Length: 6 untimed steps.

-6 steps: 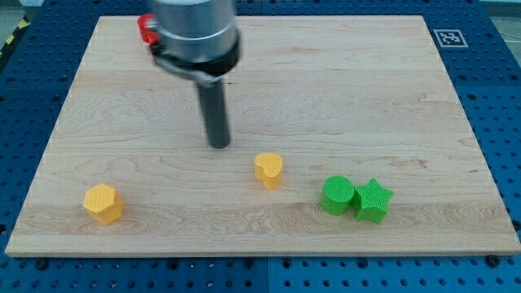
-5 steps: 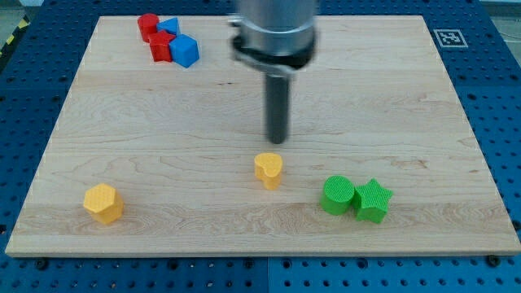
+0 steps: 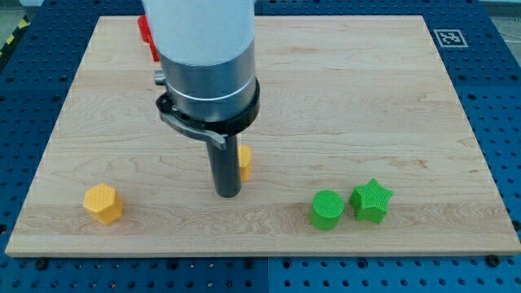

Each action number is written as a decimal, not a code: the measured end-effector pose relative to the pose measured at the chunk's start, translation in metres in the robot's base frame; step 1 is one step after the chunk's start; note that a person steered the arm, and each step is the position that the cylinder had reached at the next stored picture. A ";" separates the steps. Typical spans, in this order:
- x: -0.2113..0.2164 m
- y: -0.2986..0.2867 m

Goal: Move the heart to the top right of hexagon

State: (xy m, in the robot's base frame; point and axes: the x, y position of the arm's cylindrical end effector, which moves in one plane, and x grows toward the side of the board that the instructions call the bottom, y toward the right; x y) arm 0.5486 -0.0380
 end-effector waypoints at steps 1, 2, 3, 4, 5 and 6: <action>0.000 0.048; -0.005 0.075; -0.017 0.054; -0.036 -0.023; -0.054 -0.068; -0.056 -0.026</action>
State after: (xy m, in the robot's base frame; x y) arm 0.4924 -0.0636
